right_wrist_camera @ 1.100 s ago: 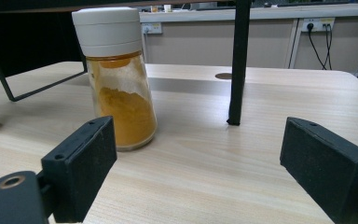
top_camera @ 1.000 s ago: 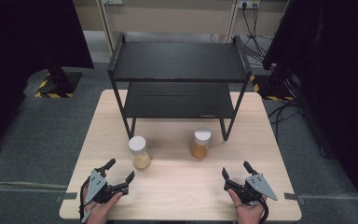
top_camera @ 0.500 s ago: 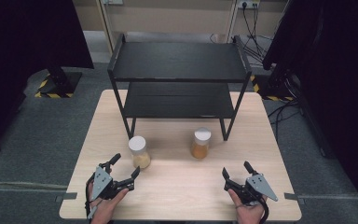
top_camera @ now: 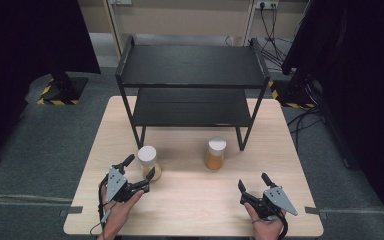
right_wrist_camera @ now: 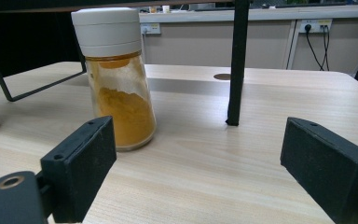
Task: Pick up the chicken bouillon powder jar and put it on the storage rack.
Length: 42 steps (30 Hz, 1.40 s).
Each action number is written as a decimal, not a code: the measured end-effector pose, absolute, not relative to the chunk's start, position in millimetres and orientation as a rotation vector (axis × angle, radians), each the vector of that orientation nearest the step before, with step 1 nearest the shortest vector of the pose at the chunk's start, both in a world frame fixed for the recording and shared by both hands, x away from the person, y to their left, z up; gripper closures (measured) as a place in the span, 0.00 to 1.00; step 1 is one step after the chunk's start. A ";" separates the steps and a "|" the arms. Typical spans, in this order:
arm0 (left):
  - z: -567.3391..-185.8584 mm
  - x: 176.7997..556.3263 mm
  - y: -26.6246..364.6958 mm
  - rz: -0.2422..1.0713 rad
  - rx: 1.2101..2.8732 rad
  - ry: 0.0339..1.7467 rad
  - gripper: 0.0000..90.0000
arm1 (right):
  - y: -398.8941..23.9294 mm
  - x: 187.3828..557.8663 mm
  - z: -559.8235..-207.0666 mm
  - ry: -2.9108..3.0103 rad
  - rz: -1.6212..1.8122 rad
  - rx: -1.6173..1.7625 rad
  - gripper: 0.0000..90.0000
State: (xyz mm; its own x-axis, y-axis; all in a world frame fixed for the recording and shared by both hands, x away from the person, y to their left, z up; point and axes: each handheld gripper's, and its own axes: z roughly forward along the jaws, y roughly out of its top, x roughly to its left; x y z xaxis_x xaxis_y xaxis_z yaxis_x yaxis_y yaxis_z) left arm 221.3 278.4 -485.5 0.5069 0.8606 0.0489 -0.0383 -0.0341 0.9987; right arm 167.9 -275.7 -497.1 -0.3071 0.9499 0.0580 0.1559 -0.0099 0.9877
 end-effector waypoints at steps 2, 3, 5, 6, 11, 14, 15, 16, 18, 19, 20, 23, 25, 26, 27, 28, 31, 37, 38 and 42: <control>-484.7 223.8 276.6 0.858 1.428 0.777 0.17 | -276.0 168.0 -497.1 1.543 1.393 1.184 0.12; -484.3 224.8 275.9 0.861 1.430 0.783 0.17 | -276.1 168.1 -497.0 1.543 1.393 1.185 0.12; -484.6 227.6 274.8 0.862 1.432 0.792 0.18 | -276.1 168.3 -496.8 1.544 1.393 1.186 0.12; -484.7 228.8 274.4 0.865 1.437 0.794 0.18 | -276.1 168.4 -496.7 1.545 1.393 1.186 0.12; -486.7 233.6 273.5 0.866 1.453 0.797 0.21 | -276.4 168.5 -496.7 1.545 1.394 1.187 0.12; -487.6 235.5 272.8 0.859 1.445 0.795 0.22 | -276.3 168.7 -496.3 1.547 1.392 1.189 0.12; -487.5 236.0 272.3 0.859 1.446 0.791 0.23 | -276.2 168.8 -496.1 1.548 1.391 1.190 0.12; -487.1 236.5 271.6 0.860 1.447 0.788 0.23 | -276.2 168.8 -496.1 1.548 1.391 1.189 0.12; -486.7 237.9 269.8 0.863 1.449 0.785 0.25 | -276.3 168.8 -496.1 1.548 1.391 1.189 0.12; -486.3 238.4 268.9 0.867 1.449 0.787 0.26 | -276.5 168.8 -496.1 1.548 1.392 1.190 0.12; -486.5 239.0 268.0 0.868 1.442 0.791 0.26 | -276.6 168.9 -496.2 1.546 1.395 1.192 0.12; -485.5 240.8 266.9 0.876 1.445 0.790 0.29 | -277.7 169.2 -496.2 1.546 1.400 1.197 0.12; -484.9 242.1 266.5 0.876 1.451 0.790 0.30 | -277.8 169.4 -496.0 1.547 1.400 1.197 0.12; -484.6 242.5 266.4 0.875 1.454 0.790 0.31 | -277.7 169.5 -495.9 1.547 1.400 1.198 0.12; -484.7 242.9 266.0 0.875 1.454 0.791 0.32 | -277.7 169.5 -495.9 1.548 1.400 1.198 0.12; -484.7 243.2 265.8 0.875 1.455 0.792 0.32 | -277.7 169.5 -496.0 1.547 1.401 1.198 0.12; -485.4 243.5 265.1 0.875 1.454 0.794 0.33 | -277.8 169.4 -496.0 1.547 1.401 1.198 0.12; -488.1 243.5 264.0 0.880 1.459 0.790 0.36 | -277.8 169.5 -496.0 1.547 1.401 1.198 0.12; -488.0 243.3 264.1 0.881 1.457 0.792 0.36 | -277.9 169.5 -496.0 1.548 1.401 1.197 0.12; -488.7 243.3 264.2 0.874 1.453 0.794 0.37 | -278.0 169.6 -495.9 1.548 1.403 1.200 0.12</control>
State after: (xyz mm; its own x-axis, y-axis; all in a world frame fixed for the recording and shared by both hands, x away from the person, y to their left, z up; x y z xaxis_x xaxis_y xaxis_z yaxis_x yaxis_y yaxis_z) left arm 243.3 264.2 -488.7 0.4845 0.8724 0.0646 -0.0192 -0.0633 0.9978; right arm 169.6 -278.0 -495.9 -0.3109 0.9474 0.0756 0.1683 -0.0234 0.9855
